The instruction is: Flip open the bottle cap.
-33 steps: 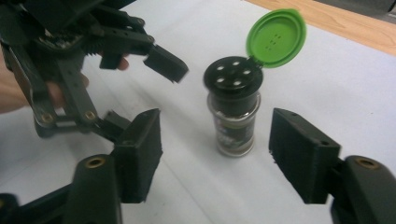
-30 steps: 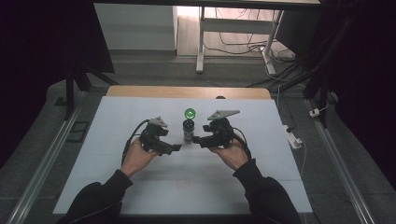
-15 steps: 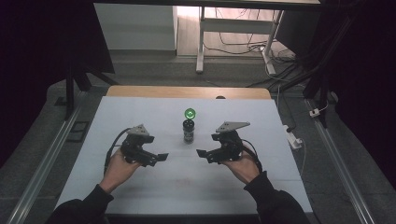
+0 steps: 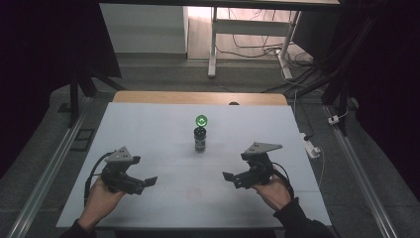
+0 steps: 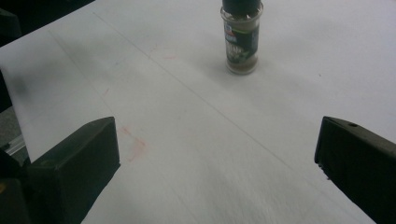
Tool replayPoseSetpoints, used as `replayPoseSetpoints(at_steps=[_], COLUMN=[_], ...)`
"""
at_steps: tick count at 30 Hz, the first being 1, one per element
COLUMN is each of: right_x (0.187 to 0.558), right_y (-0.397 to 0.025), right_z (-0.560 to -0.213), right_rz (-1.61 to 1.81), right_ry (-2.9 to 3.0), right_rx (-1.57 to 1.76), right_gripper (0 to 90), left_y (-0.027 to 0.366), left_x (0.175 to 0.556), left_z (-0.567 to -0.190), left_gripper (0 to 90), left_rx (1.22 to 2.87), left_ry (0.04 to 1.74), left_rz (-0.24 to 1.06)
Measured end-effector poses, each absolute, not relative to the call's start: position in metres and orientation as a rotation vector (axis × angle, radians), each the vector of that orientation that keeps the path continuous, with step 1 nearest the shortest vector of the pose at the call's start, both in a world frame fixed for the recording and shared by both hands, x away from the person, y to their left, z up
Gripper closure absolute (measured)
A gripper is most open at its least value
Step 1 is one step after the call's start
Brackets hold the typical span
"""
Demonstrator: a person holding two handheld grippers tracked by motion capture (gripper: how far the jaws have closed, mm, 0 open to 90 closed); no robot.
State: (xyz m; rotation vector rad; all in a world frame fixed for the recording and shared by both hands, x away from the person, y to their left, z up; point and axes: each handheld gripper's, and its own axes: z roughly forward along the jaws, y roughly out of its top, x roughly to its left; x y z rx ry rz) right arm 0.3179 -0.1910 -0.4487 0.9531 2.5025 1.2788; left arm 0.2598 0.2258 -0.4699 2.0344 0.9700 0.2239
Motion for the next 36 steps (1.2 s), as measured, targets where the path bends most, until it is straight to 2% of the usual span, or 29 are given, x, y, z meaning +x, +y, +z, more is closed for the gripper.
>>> replayPoseSetpoints(at_steps=[10,22,28,36], right_x=[0.293,0.265,0.254,0.250], right_y=[-0.228,-0.273,-0.287,-0.294], right_z=[-0.451,-0.462,-0.469,-0.473], right_rz=[1.263,1.164,1.106,1.078], right_ry=[2.394,2.300,2.305,2.324], right_rx=[1.014,1.146,1.211,1.266], right_gripper=[0.0,0.0,0.0,0.0], left_y=[0.252,0.282,0.293,0.295], left_x=[0.227,0.195,0.185,0.185], left_z=[-0.474,-0.487,-0.494,-0.494], left_gripper=[0.0,0.0,0.0,0.0], left_rx=[2.015,1.996,2.018,1.999], left_ry=[1.017,1.114,1.178,1.182], left_rz=[0.293,0.301,0.313,0.305])
